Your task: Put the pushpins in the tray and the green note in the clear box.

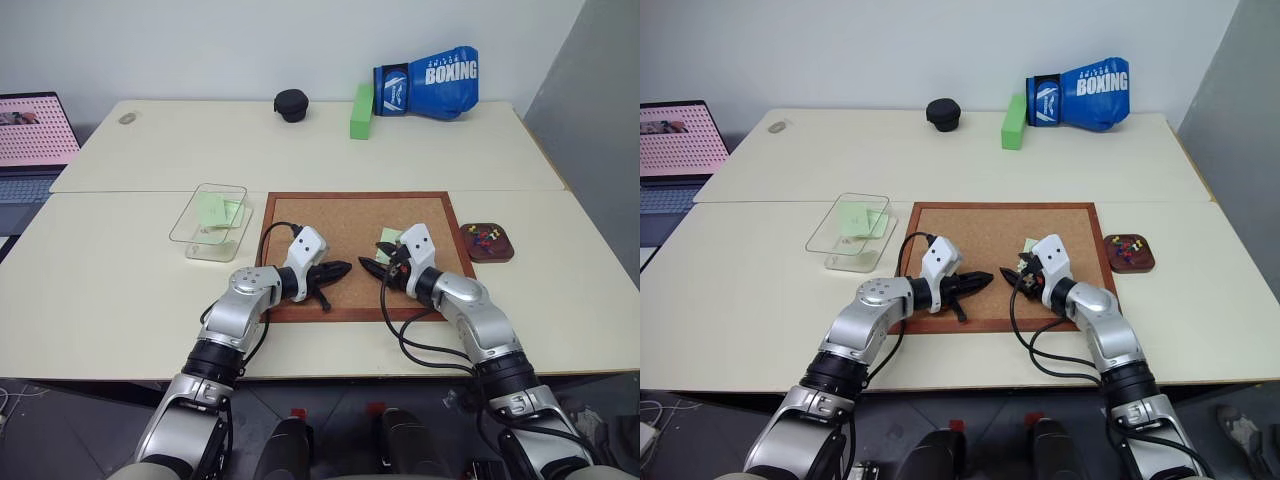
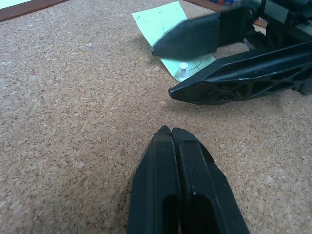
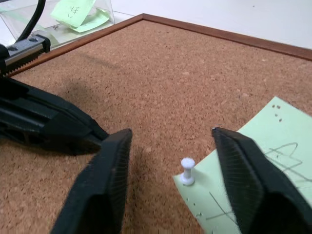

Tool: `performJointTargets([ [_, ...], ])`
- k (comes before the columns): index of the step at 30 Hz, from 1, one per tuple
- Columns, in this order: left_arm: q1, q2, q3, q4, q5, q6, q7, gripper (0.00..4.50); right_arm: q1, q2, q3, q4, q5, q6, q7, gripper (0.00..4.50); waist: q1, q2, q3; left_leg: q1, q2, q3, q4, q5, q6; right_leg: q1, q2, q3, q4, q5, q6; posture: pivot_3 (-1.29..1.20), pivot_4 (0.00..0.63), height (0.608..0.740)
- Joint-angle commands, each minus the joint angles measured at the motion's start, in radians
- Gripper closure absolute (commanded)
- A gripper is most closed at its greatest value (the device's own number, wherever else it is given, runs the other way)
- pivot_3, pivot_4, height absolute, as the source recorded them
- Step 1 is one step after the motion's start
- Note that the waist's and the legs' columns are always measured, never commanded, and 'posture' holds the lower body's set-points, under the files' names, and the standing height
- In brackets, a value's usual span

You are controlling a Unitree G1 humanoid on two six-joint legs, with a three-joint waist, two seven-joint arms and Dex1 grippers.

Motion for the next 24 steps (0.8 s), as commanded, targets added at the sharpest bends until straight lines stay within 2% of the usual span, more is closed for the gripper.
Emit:
performJointTargets([
  [1, 0.024, 0.007, -0.019, 0.006, 0.011, 0.018, -0.007, 4.50, 0.005, -0.006, -0.003, -0.030, -0.007, -0.017, 0.012, 2.82, 0.000, 0.000, 0.000, 0.000, 0.000, 0.000, 0.000, 0.000, 0.000, 0.000, 0.000, 0.000, 0.000, 0.000, 0.000, 0.00, 0.150, 0.740],
  [9, 0.025, 0.004, -0.017, 0.002, 0.007, 0.019, -0.002, 4.50, 0.003, -0.001, -0.002, -0.031, -0.016, -0.014, 0.005, 4.35, 0.000, 0.000, 0.000, 0.000, 0.000, 0.000, 0.000, 0.000, 0.000, 0.000, 0.000, 0.000, 0.000, 0.000, 0.000, 0.00, 0.150, 0.740],
  [10, 0.028, 0.005, -0.019, 0.000, 0.008, 0.019, -0.003, 4.50, 0.001, -0.001, -0.002, -0.028, -0.017, -0.015, 0.006, 4.43, 0.000, 0.000, 0.000, 0.000, 0.000, 0.000, 0.000, 0.000, 0.000, 0.000, 0.000, 0.000, 0.000, 0.000, 0.000, 0.00, 0.150, 0.740],
  [16, 0.032, 0.009, -0.015, -0.002, 0.009, 0.017, 0.000, 4.50, -0.006, 0.014, -0.024, -0.022, -0.011, -0.023, -0.013, 4.43, 0.000, 0.000, 0.000, 0.000, 0.000, 0.000, 0.000, 0.000, 0.000, 0.000, 0.000, 0.000, 0.000, 0.000, 0.000, 0.00, 0.150, 0.740],
  [24, 0.041, 0.003, -0.017, -0.008, 0.006, 0.022, 0.005, 4.50, 0.031, 0.009, -0.070, -0.194, 0.037, -0.031, -0.017, 4.43, 0.000, 0.000, 0.000, 0.000, 0.000, 0.000, 0.000, 0.000, 0.000, 0.000, 0.000, 0.000, 0.000, 0.000, 0.000, 0.00, 0.150, 0.740],
])
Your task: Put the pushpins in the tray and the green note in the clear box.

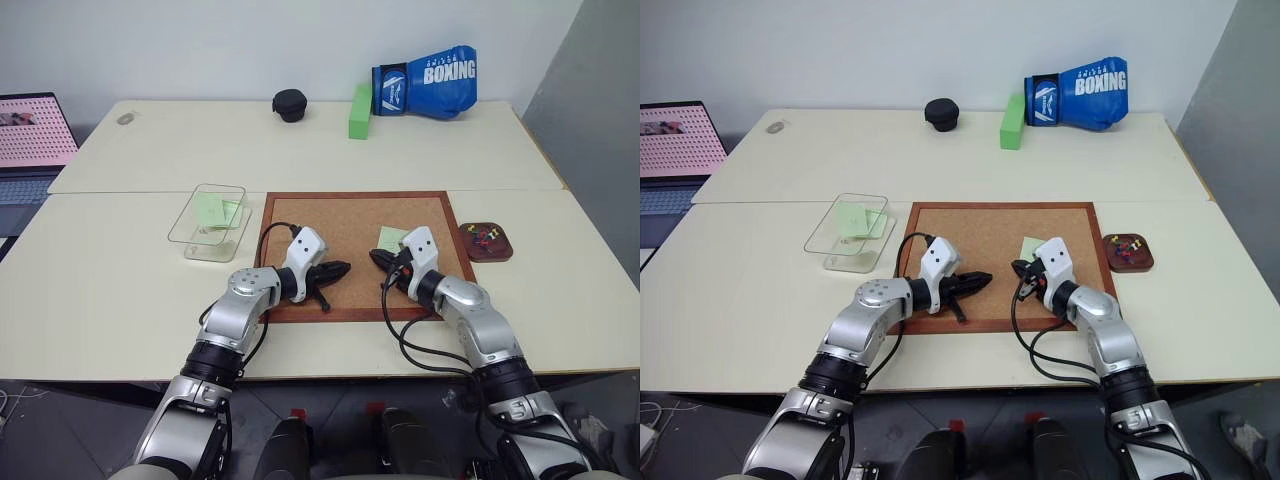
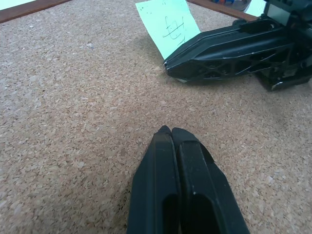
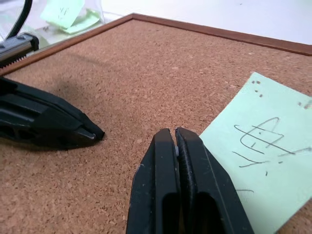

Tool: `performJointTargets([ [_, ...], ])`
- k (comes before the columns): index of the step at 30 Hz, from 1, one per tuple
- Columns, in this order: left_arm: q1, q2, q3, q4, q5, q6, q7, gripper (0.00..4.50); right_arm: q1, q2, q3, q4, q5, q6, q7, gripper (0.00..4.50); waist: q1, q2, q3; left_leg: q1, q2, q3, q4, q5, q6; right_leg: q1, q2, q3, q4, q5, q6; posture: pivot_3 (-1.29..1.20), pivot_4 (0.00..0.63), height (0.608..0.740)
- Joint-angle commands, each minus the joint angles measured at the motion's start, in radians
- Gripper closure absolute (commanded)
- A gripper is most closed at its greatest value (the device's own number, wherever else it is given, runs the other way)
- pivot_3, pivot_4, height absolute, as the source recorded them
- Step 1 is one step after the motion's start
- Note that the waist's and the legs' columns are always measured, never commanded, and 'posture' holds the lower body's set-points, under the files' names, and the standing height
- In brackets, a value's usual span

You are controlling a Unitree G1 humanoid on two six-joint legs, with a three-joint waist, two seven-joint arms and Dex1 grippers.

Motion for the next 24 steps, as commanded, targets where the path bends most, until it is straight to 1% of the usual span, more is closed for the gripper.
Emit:
performJointTargets([
  [1, 0.031, -0.002, -0.019, 0.007, 0.007, 0.023, -0.001, 4.50, 0.005, -0.012, -0.037, -0.172, 0.035, -0.021, 0.004, 4.43, 0.000, 0.000, 0.000, 0.000, 0.000, 0.000, 0.000, 0.000, 0.000, 0.000, 0.000, 0.000, 0.000, 0.000, 0.000, 0.00, 0.150, 0.740],
  [8, 0.031, -0.009, -0.003, 0.003, -0.016, 0.049, -0.006, 4.50, 0.028, -0.038, -0.037, -0.248, 0.025, 0.005, -0.001, 4.43, 0.000, 0.000, 0.000, 0.000, 0.000, 0.000, 0.000, 0.000, 0.000, 0.000, 0.000, 0.000, 0.000, 0.000, 0.000, 0.00, 0.150, 0.740],
  [11, 0.021, -0.015, 0.039, -0.009, -0.065, 0.092, -0.012, 4.50, 0.023, -0.047, -0.040, -0.256, 0.023, 0.009, 0.000, 4.43, 0.000, 0.000, 0.000, 0.000, 0.000, 0.000, 0.000, 0.000, 0.000, 0.000, 0.000, 0.000, 0.000, 0.000, 0.000, 0.00, 0.150, 0.740],
  [13, 0.000, -0.037, 0.100, -0.033, -0.152, 0.180, -0.008, 4.10, 0.017, -0.054, -0.042, -0.257, 0.024, 0.011, -0.001, 4.50, -0.001, 0.000, 0.000, 0.001, 0.000, 0.000, 0.000, 0.000, 0.000, 0.000, 0.000, 0.000, 0.000, 0.000, 0.000, 0.00, 0.150, 0.740],
  [14, -0.013, -0.053, 0.141, -0.052, -0.217, 0.251, -0.003, 4.10, 0.015, -0.058, -0.039, -0.260, 0.023, 0.012, 0.002, 4.50, -0.001, 0.000, 0.000, 0.001, 0.000, 0.000, 0.000, 0.000, 0.000, 0.000, 0.000, 0.000, 0.000, 0.000, 0.000, 0.00, 0.150, 0.740],
  [15, -0.026, -0.067, 0.183, -0.068, -0.281, 0.327, 0.006, 3.78, 0.015, -0.064, -0.034, -0.266, 0.021, 0.013, 0.008, 4.50, -0.001, 0.000, 0.000, 0.000, 0.000, 0.000, 0.000, 0.000, 0.000, 0.000, 0.000, 0.000, 0.000, 0.000, 0.000, 0.00, 0.150, 0.740],
  [17, -0.046, -0.084, 0.246, -0.084, -0.368, 0.437, 0.028, 3.47, 0.021, -0.082, -0.017, -0.280, 0.010, 0.008, 0.029, 4.50, -0.002, -0.001, 0.001, 0.000, 0.000, 0.000, 0.000, 0.000, 0.000, 0.000, 0.000, 0.000, 0.000, 0.000, 0.000, 0.00, 0.150, 0.740],
  [20, -0.080, -0.092, 0.324, -0.094, -0.466, 0.574, 0.069, 2.94, 0.041, -0.143, 0.023, -0.294, -0.021, -0.026, 0.092, 4.50, -0.002, -0.002, 0.001, -0.002, 0.000, -0.001, 0.001, 0.000, 0.000, -0.001, 0.000, -0.001, 0.000, 0.000, 0.000, 0.00, 0.150, 0.740],
  [24, -0.131, -0.087, 0.408, -0.094, -0.588, 0.749, 0.113, 2.11, 0.053, -0.251, 0.041, -0.283, -0.054, -0.112, 0.187, 4.50, -0.003, -0.002, 0.001, -0.002, 0.000, -0.001, 0.001, 0.000, 0.000, -0.001, 0.000, -0.001, 0.000, 0.000, 0.000, 0.00, 0.150, 0.740],
])
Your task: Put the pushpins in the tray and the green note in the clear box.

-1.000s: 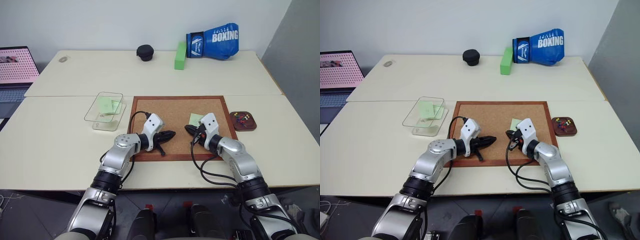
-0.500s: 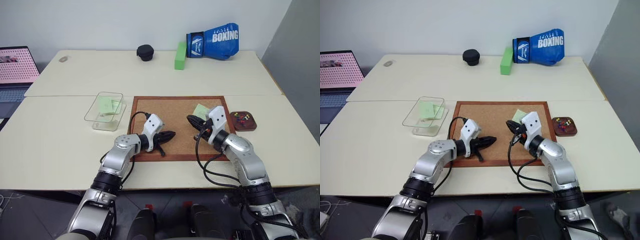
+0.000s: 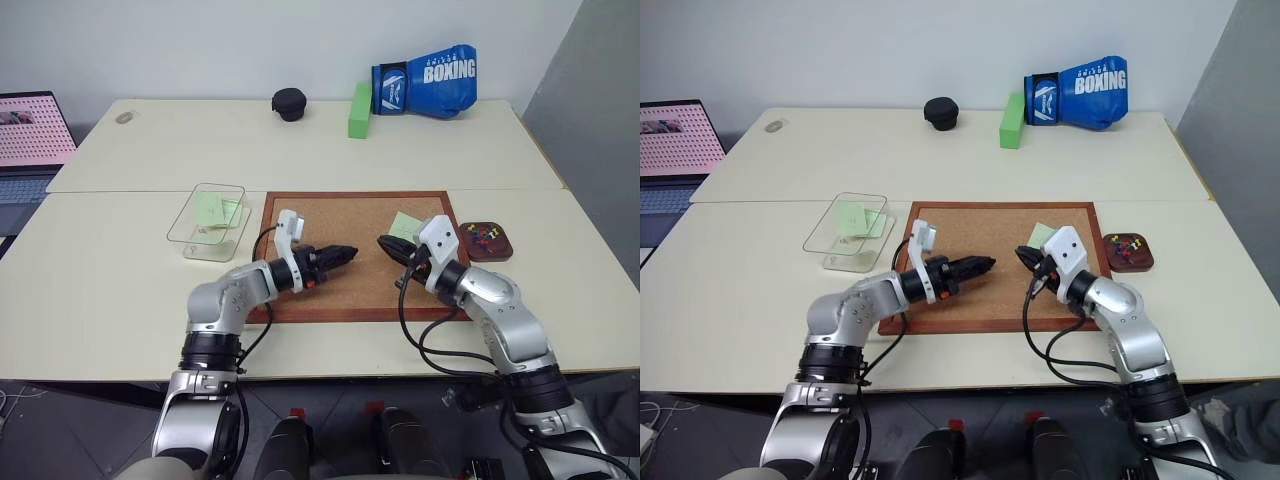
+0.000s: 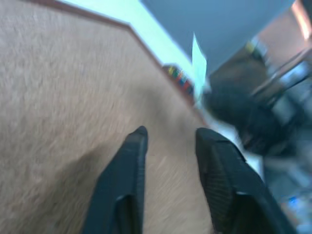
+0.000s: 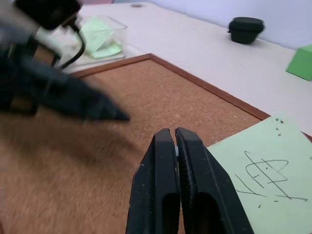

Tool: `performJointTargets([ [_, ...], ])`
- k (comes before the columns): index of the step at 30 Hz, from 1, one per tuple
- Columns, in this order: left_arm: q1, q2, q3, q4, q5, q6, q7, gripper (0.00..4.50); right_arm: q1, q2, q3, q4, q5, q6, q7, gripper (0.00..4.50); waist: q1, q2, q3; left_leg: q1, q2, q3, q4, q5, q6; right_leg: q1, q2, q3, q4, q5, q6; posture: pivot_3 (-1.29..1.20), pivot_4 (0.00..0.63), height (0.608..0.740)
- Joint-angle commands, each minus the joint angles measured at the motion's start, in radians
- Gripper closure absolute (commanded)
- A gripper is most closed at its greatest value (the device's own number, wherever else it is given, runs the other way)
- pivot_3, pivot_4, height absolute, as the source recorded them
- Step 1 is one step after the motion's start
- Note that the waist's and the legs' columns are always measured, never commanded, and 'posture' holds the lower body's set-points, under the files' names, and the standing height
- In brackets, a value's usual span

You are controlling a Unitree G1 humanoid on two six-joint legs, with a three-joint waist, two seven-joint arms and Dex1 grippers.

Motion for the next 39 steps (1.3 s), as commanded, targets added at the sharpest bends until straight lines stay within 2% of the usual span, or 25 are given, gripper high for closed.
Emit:
performJointTargets([
  [1, -0.044, 0.004, 0.069, -0.029, -0.115, 0.144, 0.036, 1.90, 0.006, -0.082, 0.011, -0.032, -0.026, -0.106, 0.093, 4.50, 0.000, 0.000, 0.000, 0.000, 0.000, 0.000, 0.000, 0.000, 0.000, 0.000, 0.000, 0.000, 0.000, 0.000, 0.000, 0.00, 0.150, 0.740],
  [5, -0.066, 0.000, 0.077, -0.029, -0.150, 0.209, 0.063, 1.06, 0.006, -0.145, 0.036, -0.041, -0.055, -0.193, 0.159, 4.50, -0.001, -0.001, 0.000, 0.000, 0.000, 0.000, 0.000, 0.000, 0.000, 0.000, 0.000, 0.000, 0.000, 0.000, 0.000, 0.00, 0.150, 0.740],
  [8, -0.067, 0.003, 0.030, -0.058, -0.161, 0.227, 0.036, 1.06, -0.004, -0.172, 0.060, -0.048, -0.083, -0.258, 0.194, 4.50, 0.000, -0.001, 0.001, 0.000, 0.000, 0.000, 0.000, 0.000, 0.000, 0.000, 0.000, 0.000, 0.000, 0.000, 0.000, 0.00, 0.150, 0.740],
  [19, -0.079, -0.013, -0.092, -0.068, -0.155, 0.214, -0.033, 1.06, -0.055, -0.107, 0.136, -0.090, -0.112, -0.287, 0.201, 4.50, 0.001, -0.001, 0.001, 0.000, 0.000, 0.000, 0.000, 0.000, -0.001, 0.000, 0.000, 0.000, 0.000, 0.000, 0.000, 0.00, 0.150, 0.740],
  [21, -0.071, -0.003, -0.122, -0.064, -0.127, 0.181, -0.044, 1.43, -0.057, -0.100, 0.134, -0.098, -0.113, -0.282, 0.198, 4.50, 0.001, -0.001, 0.001, 0.000, 0.000, 0.000, 0.000, 0.000, -0.001, 0.000, 0.000, 0.000, 0.000, 0.000, 0.000, 0.00, 0.150, 0.740],
  [23, -0.070, 0.003, -0.118, -0.053, -0.130, 0.178, -0.049, 1.60, -0.056, -0.100, 0.131, -0.098, -0.117, -0.285, 0.201, 4.50, 0.002, -0.001, 0.001, 0.000, 0.000, 0.000, 0.000, 0.000, -0.001, 0.000, 0.000, 0.001, 0.000, 0.000, 0.000, 0.00, 0.150, 0.740],
  [24, -0.071, 0.006, -0.117, -0.050, -0.133, 0.177, -0.054, 1.95, -0.055, -0.101, 0.130, -0.098, -0.118, -0.286, 0.202, 4.50, 0.002, -0.001, 0.001, 0.000, 0.000, 0.000, 0.000, 0.000, -0.001, 0.000, 0.000, 0.000, 0.000, 0.000, 0.000, 0.00, 0.150, 0.740],
  [29, -0.075, 0.015, -0.114, -0.040, -0.132, 0.165, -0.060, 2.85, -0.051, -0.105, 0.124, -0.106, -0.111, -0.282, 0.203, 4.50, 0.002, -0.001, 0.001, 0.000, 0.000, 0.000, 0.000, 0.000, -0.001, 0.000, 0.000, 0.001, 0.000, 0.000, 0.000, 0.00, 0.150, 0.740],
  [31, -0.077, 0.016, -0.110, -0.032, -0.129, 0.159, -0.059, 3.02, -0.048, -0.108, 0.124, -0.111, -0.109, -0.282, 0.204, 4.50, 0.002, -0.001, 0.001, 0.000, 0.000, 0.000, 0.000, 0.000, -0.001, 0.000, 0.000, 0.001, 0.000, 0.000, 0.000, 0.00, 0.150, 0.740],
  [39, -0.091, 0.026, -0.104, -0.002, -0.113, 0.136, -0.065, 3.12, -0.043, -0.110, 0.124, -0.117, -0.106, -0.281, 0.201, 4.50, 0.002, -0.001, 0.001, 0.000, 0.000, 0.000, 0.000, 0.000, -0.001, 0.000, 0.000, 0.001, 0.000, 0.000, 0.000, 0.00, 0.150, 0.740],
])
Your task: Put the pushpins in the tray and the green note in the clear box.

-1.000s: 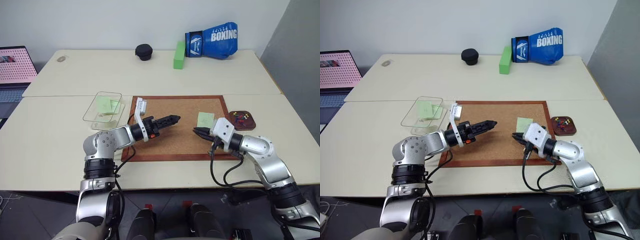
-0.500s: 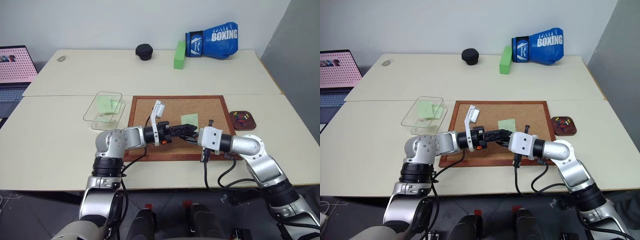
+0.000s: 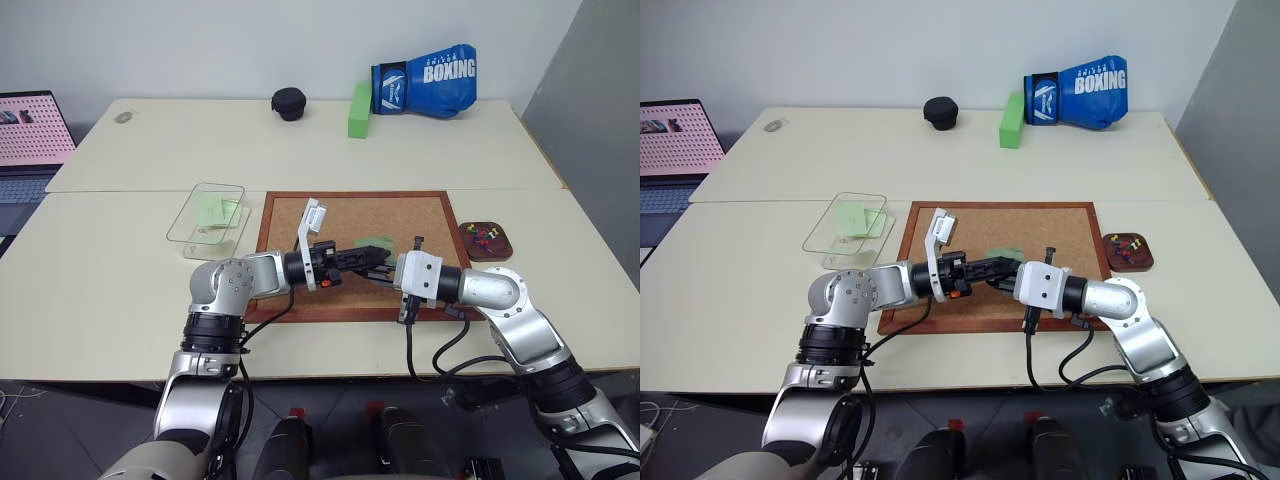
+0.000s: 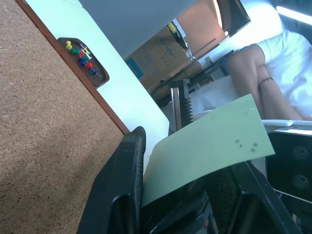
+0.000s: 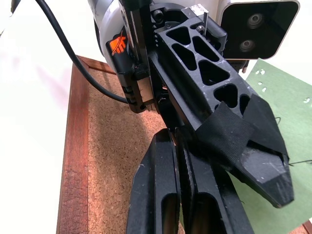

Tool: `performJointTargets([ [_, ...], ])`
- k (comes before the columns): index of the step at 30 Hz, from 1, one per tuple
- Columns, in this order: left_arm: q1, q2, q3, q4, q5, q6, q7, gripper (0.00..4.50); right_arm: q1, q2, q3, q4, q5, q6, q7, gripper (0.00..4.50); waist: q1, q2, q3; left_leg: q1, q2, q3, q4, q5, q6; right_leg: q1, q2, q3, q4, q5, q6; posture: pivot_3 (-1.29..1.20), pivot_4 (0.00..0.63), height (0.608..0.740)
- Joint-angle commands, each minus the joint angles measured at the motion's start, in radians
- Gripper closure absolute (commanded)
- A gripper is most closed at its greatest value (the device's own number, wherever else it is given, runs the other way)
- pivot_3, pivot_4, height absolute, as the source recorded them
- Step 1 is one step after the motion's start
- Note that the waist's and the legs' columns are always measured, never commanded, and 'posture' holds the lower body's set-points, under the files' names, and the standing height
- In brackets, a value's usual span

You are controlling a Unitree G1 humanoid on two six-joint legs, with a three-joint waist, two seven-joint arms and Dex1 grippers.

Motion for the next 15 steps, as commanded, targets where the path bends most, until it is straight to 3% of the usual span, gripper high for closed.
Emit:
performJointTargets([
  [1, -0.023, 0.017, -0.001, 0.010, 0.032, -0.041, 0.020, 3.12, 0.000, -0.010, -0.013, -0.048, 0.001, -0.007, 0.001, 4.50, 0.000, 0.000, 0.000, 0.000, 0.000, 0.000, 0.000, 0.000, 0.000, 0.000, 0.000, 0.000, 0.000, 0.000, 0.000, 0.00, 0.150, 0.740],
  [15, -0.036, 0.027, -0.041, 0.032, 0.067, -0.127, 0.013, 3.13, 0.004, 0.000, -0.012, -0.095, 0.065, 0.042, 0.020, 4.50, 0.000, 0.000, 0.000, 0.000, 0.000, 0.000, 0.000, 0.000, 0.000, 0.000, 0.000, 0.000, 0.000, 0.000, 0.000, 0.00, 0.150, 0.740],
])
